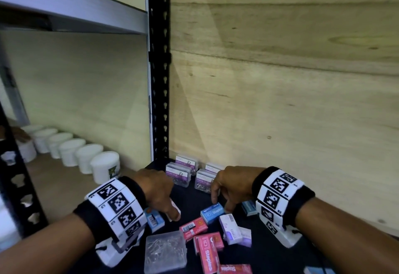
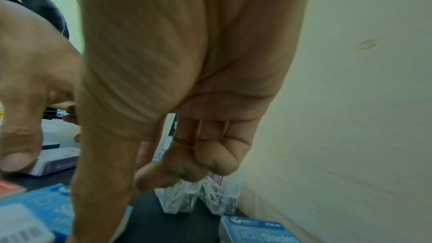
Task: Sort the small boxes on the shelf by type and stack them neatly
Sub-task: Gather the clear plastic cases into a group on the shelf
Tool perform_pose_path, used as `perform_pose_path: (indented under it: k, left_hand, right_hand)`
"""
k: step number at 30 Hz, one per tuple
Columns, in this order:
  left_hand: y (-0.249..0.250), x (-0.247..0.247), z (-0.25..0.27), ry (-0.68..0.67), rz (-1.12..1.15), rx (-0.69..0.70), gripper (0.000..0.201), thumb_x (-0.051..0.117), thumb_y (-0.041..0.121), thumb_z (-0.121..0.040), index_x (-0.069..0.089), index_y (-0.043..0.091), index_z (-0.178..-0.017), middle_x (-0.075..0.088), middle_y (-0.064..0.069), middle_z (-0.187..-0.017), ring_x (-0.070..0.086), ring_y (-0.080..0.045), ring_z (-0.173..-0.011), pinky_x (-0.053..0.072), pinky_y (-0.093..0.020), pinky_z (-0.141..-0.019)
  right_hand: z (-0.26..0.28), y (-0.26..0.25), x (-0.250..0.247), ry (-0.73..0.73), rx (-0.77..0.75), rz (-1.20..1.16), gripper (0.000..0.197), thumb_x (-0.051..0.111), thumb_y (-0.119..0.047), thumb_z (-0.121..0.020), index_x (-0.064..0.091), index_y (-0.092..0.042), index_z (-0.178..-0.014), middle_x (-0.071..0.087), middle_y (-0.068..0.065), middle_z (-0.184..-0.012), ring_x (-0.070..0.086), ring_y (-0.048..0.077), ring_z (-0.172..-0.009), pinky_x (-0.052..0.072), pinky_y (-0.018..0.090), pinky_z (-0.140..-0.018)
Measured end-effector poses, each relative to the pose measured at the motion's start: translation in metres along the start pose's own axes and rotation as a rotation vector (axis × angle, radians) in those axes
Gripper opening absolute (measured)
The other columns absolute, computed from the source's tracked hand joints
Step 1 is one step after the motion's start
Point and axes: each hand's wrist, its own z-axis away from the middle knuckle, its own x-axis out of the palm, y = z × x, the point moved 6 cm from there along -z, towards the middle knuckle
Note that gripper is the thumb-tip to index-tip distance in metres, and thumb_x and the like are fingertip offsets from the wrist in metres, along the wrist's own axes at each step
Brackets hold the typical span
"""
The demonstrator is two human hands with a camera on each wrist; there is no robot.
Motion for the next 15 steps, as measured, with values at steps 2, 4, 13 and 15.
perform_pose_path:
  k: [2,4,13,15]
  left_hand:
    - [0.003,-0.004,0.002,0.027,-0.002,0.009,0.059,0.063,0.077,-0.069,0.063,0.019,-0.068,0.06,0.009,-0.067,0.058,-0.014,-0.066,0.045,-0.026,-0.061]
    - [0.005,-0.007,0.005,0.04,-0.004,0.02,0.057,0.064,0.076,-0.07,0.058,0.019,-0.066,0.056,0.008,-0.064,0.057,-0.015,-0.066,0.044,-0.026,-0.062]
    - [0.022,-0.035,0.014,0.149,-0.022,0.078,0.063,0.063,0.077,-0.067,0.069,0.018,-0.087,0.066,0.005,-0.09,0.063,-0.019,-0.084,0.045,-0.028,-0.066]
    - [0.035,-0.045,0.016,0.182,-0.032,0.107,0.064,0.062,0.077,-0.068,0.068,0.016,-0.084,0.065,0.004,-0.085,0.062,-0.02,-0.081,0.046,-0.029,-0.066]
  right_hand:
    - [0.0,0.0,0.001,0.01,-0.005,0.019,0.035,0.08,-0.02,-0.08,0.071,-0.022,-0.114,0.049,-0.02,-0.067,0.053,0.006,-0.068,0.042,0.024,-0.069]
    - [0.001,0.0,0.002,0.014,-0.009,0.03,0.035,0.078,-0.022,-0.082,0.07,-0.021,-0.116,0.048,-0.02,-0.068,0.052,0.007,-0.069,0.04,0.02,-0.062]
    - [0.029,0.021,-0.013,0.094,0.093,0.034,0.036,0.074,-0.028,-0.086,0.066,-0.021,-0.121,0.056,-0.01,-0.083,0.055,0.013,-0.081,0.04,0.024,-0.07]
    - [0.044,0.032,-0.017,0.109,0.135,0.063,0.036,0.073,-0.03,-0.087,0.065,-0.022,-0.121,0.058,-0.006,-0.091,0.055,0.015,-0.083,0.039,0.025,-0.072]
